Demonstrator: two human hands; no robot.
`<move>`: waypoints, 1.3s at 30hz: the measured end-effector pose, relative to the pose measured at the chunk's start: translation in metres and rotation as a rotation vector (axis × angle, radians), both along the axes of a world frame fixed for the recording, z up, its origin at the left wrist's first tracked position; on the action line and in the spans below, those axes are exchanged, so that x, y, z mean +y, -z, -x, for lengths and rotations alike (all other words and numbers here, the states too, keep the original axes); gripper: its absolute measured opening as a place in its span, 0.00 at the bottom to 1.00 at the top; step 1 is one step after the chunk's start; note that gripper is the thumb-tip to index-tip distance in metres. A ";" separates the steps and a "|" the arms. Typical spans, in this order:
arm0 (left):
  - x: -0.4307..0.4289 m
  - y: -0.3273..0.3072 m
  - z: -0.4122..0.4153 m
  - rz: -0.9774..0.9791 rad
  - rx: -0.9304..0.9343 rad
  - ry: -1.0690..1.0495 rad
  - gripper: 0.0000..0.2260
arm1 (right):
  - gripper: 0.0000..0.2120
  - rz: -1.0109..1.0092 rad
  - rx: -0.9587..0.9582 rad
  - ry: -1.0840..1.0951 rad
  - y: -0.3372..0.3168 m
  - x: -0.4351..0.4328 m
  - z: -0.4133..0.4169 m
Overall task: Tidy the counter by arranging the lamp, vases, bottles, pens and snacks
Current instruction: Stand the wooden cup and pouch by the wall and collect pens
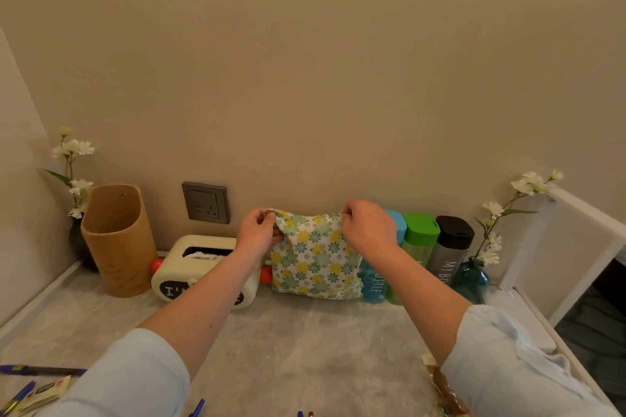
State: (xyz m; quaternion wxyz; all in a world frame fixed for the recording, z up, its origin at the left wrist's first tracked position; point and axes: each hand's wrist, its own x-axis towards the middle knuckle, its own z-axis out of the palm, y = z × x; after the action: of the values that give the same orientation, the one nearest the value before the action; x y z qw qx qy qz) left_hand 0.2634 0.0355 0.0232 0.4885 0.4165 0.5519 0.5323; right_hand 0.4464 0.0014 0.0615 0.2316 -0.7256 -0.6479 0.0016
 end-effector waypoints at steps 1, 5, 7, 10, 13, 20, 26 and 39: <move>0.002 0.001 -0.001 -0.010 0.002 -0.011 0.05 | 0.12 0.000 0.006 -0.001 0.000 0.003 0.000; 0.010 0.005 -0.003 -0.031 0.015 -0.044 0.05 | 0.11 0.014 0.037 -0.012 0.004 0.012 -0.002; 0.014 0.007 -0.004 -0.031 0.015 -0.063 0.06 | 0.11 0.016 0.046 -0.014 0.005 0.017 -0.003; 0.019 0.010 -0.004 -0.026 0.007 -0.092 0.06 | 0.11 0.011 0.037 -0.015 0.005 0.022 -0.003; 0.019 0.014 -0.002 -0.016 -0.009 -0.103 0.06 | 0.14 0.020 0.004 -0.033 0.009 0.025 -0.001; 0.017 0.011 0.001 0.012 -0.018 -0.096 0.08 | 0.19 -0.184 -0.176 -0.130 0.017 0.005 0.004; 0.013 0.017 -0.002 0.054 0.026 -0.172 0.10 | 0.14 0.015 -0.050 -0.331 0.024 -0.023 0.030; 0.026 0.026 -0.008 0.119 -0.007 -0.129 0.13 | 0.38 0.413 -0.125 -0.310 0.061 0.000 0.017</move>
State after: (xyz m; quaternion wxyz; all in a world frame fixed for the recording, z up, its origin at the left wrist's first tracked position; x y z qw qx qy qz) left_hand 0.2716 0.0612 -0.0026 0.4789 0.3484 0.6065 0.5306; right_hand 0.4289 0.0011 0.0003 0.0352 -0.6484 -0.7502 0.1246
